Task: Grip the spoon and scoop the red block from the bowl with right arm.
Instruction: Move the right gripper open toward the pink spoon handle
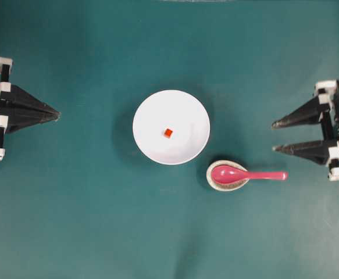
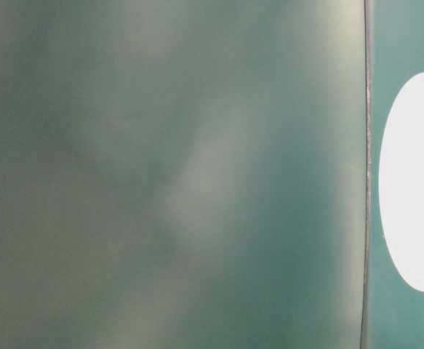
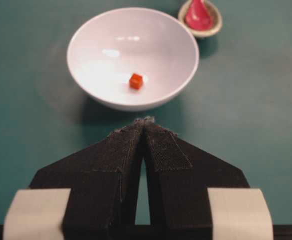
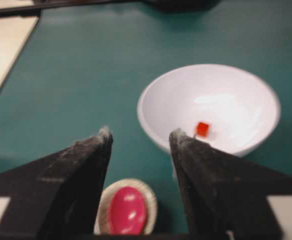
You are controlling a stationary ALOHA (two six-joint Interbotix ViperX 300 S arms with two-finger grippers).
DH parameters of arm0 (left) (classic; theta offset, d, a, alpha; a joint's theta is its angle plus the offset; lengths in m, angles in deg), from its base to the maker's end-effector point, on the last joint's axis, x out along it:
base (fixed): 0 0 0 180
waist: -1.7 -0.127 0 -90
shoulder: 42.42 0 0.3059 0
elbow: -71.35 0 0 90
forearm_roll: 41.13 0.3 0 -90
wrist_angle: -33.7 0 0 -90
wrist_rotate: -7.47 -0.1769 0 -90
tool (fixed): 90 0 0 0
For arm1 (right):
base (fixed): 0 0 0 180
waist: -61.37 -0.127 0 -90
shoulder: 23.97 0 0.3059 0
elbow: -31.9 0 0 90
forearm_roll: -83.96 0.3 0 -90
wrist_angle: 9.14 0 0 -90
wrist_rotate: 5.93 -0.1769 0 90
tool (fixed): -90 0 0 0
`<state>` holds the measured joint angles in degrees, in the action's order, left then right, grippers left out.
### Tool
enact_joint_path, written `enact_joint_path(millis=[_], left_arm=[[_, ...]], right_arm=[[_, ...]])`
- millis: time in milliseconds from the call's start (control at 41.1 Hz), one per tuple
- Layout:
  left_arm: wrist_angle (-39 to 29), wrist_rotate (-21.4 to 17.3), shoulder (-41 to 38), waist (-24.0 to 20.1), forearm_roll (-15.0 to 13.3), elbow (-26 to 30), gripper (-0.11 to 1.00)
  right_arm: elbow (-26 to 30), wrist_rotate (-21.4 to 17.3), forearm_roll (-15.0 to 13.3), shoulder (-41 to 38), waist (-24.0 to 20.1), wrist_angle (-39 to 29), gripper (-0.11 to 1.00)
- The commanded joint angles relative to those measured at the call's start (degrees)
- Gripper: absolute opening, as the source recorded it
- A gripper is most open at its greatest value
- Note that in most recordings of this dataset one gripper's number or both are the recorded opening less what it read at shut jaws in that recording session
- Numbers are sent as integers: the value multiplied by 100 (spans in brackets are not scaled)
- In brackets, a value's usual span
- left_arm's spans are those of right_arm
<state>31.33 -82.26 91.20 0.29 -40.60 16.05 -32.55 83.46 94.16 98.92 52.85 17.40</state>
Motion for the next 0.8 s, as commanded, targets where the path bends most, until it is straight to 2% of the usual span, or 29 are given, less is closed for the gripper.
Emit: enact_joint_path(millis=[0,243,414,778], left_arm=[[18,-9,-44,-18,18,149,0],[18,-18,-44,-18,18,149,0],[18,-44,-44,-18,18,149,0],[18,-62,-44,-18,18,149,0]], right_arm=[[-62,-9,272,-343,-246,606,56],[-387,-9,817,-1318,-879,1863,56],[-545,0,1310,-1951,-1345,2575,56],[-571,-9,2355,-2944,-2338,3111,55]])
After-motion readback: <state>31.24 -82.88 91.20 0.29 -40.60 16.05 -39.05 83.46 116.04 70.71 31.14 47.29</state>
